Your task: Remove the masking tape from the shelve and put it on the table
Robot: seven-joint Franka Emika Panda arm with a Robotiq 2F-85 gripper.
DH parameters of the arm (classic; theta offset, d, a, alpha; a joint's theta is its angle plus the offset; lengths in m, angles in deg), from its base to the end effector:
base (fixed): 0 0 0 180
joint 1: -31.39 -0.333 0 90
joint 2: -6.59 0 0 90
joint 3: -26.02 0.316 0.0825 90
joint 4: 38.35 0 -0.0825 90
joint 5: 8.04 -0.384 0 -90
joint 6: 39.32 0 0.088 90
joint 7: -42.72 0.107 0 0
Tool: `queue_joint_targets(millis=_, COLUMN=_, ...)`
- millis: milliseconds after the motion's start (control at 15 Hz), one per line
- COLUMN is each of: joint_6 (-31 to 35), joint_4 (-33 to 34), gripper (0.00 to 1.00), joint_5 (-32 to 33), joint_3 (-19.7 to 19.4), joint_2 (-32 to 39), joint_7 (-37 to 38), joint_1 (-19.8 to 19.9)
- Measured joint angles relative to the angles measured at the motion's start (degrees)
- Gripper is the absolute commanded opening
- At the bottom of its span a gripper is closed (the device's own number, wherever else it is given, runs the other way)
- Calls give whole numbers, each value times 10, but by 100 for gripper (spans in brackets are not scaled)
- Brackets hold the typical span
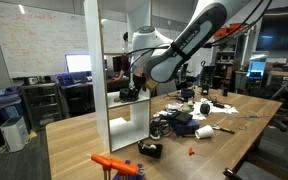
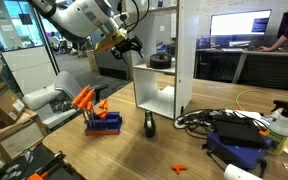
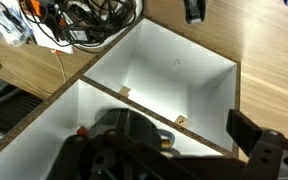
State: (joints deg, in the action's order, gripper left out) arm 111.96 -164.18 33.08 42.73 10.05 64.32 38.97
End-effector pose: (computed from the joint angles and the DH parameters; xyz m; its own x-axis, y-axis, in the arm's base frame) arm 0.5587 0.1056 0.3947 0.8360 0.3894 0.3865 0.2395 -0.8929 0.3814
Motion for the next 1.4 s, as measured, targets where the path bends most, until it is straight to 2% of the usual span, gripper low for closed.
queue_joint_targets(millis=200, joint_6=-5, joint_4=45, gripper=100, joint_5=0, joint_3=2, joint_2=35, joint_7=0, joint_1=-3)
queue_joint_targets(millis=533, joint_6=-5, joint_4=111, gripper=100, joint_5=-3, joint_3=-71, joint_2=79, joint_7=-8, joint_1=-76)
queue_joint_targets(millis=733, joint_6=-4, joint_4=145, gripper=100, joint_5=-3, joint_3=-102, joint_2=101, joint_7=-14, joint_1=-102)
queue_joint_targets(millis=1000, joint_6=-3, joint_4=178, gripper=100, joint_5=-5, joint_3=-125, joint_2=131, joint_7=-26, joint_1=-118)
queue_joint_targets(millis=1400, joint_6=-1, joint_4=217, gripper=100, joint_5=-27, joint_3=-140, joint_2=182, joint_7=-46, joint_1=-134)
